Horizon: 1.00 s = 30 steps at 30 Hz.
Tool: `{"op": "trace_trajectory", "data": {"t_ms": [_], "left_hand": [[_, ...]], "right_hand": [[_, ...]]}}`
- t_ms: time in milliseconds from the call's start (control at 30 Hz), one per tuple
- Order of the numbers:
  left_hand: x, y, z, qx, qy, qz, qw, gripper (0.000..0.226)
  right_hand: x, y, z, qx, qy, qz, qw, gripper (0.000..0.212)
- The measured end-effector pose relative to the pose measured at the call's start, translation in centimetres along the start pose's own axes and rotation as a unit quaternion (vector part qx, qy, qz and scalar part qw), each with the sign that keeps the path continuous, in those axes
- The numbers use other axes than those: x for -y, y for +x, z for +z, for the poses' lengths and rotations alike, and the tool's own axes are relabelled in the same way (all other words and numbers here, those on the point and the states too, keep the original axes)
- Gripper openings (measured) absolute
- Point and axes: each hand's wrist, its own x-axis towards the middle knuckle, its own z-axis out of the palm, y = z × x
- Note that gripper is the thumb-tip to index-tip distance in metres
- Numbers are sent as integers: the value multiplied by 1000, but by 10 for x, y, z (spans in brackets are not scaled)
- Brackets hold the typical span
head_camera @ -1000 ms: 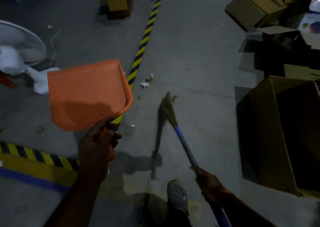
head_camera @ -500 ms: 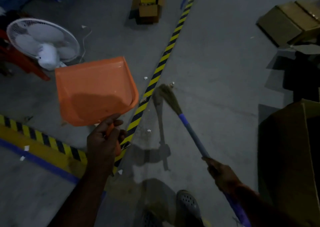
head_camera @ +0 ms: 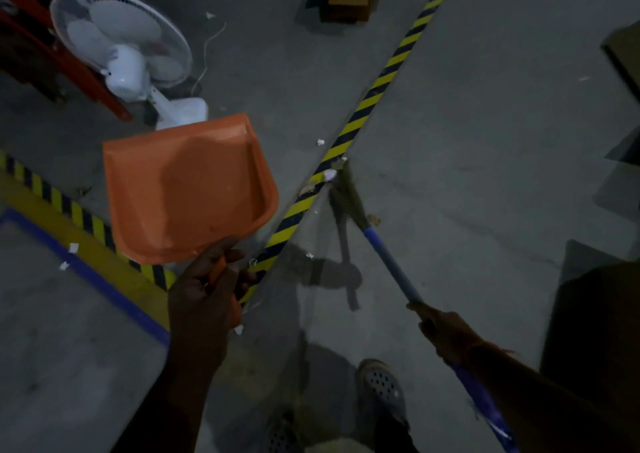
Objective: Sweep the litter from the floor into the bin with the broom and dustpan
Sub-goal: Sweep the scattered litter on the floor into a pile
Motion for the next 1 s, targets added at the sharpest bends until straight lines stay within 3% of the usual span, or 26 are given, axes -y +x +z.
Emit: {"op": "trace_trajectory", "data": {"t_ms": [200, 367, 600, 800, 1000], "left_hand": [[-12, -7, -18, -43, -40, -7, 998, 37], [-19, -24, -45, -46, -36, 12, 998, 36], [-19, -37, -70, -68, -51, 2, 996, 36], [-10, -47, -92, -41, -33, 8, 999, 35], [0, -55, -113, 14, -13, 27, 999, 38]], "right_hand": [[26, -11, 69, 131, -125, -125, 975, 47], [41, -30, 105, 180, -97, -143, 968, 44], [14, -58, 91, 102, -92, -152, 979, 55], [-17, -99, 70, -12, -14, -48, 999, 41], [-46, -139, 100, -119, 116, 52, 985, 39]]}}
